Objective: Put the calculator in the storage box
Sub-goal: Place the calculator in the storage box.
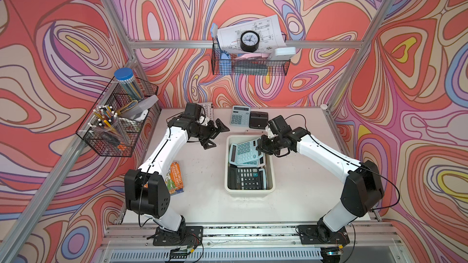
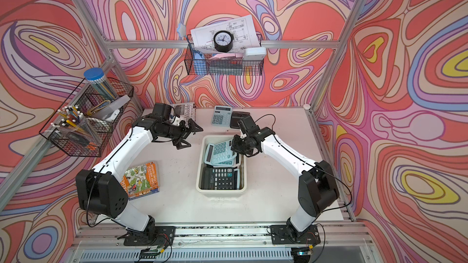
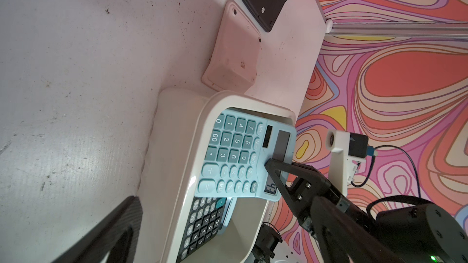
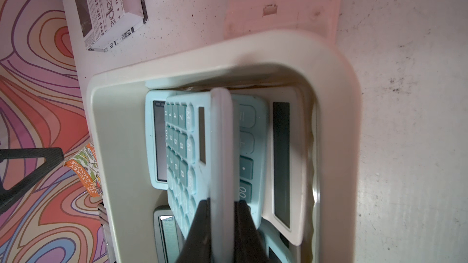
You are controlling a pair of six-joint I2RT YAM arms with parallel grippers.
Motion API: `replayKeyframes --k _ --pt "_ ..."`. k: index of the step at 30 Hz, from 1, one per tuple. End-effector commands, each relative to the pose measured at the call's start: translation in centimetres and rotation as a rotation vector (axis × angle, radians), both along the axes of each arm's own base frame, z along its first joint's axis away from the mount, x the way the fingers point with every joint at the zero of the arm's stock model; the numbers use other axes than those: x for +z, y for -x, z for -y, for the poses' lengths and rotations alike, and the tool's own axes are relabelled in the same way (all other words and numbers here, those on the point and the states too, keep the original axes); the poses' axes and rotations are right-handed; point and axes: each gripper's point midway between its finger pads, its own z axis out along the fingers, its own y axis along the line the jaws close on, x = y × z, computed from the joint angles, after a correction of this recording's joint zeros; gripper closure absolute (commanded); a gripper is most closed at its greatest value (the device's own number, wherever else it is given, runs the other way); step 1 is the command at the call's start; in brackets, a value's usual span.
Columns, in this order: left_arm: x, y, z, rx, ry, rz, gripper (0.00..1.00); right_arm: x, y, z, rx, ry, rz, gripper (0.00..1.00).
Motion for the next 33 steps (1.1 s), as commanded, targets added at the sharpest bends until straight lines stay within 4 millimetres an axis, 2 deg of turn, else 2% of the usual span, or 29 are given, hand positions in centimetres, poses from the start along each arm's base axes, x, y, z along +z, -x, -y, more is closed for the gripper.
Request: replayKeyframes --k 1,6,10,22,28,30,33 --pt "0.4 0.0 0.3 -0.007 0.015 0.018 0.01 -0.5 -0.1 0.0 -0.007 0.033 -0.018 0.96" --pt "0.2 0.0 0.3 -0.006 0.014 0.012 0.02 -0.2 -0.1 0.4 -0.016 0.049 -0.012 0.79" --pt "0.1 -0.1 0.3 -0.004 0.013 0.006 0.01 0.0 -0.2 0.6 -0.013 0.068 -0.012 0.73" --pt "-0.4 -0.3 0.3 0.003 0.012 -0.009 0.02 1.1 -0.7 1.1 -0.002 0.115 0.013 0.71" --pt "-0.6 -0.2 0.2 0.005 0.003 -0.02 0.02 1.6 -0.5 2.9 -0.007 0.227 0.005 0.71" --pt "-0.7 -0.2 0.1 0.006 -0.004 -0.023 0.01 1.8 -0.5 2.7 0.014 0.227 0.008 0.71" --pt "-1.4 0.0 -0.2 0.008 -0.025 -0.047 0.02 1.9 -0.5 1.5 0.063 0.179 0.022 0.71"
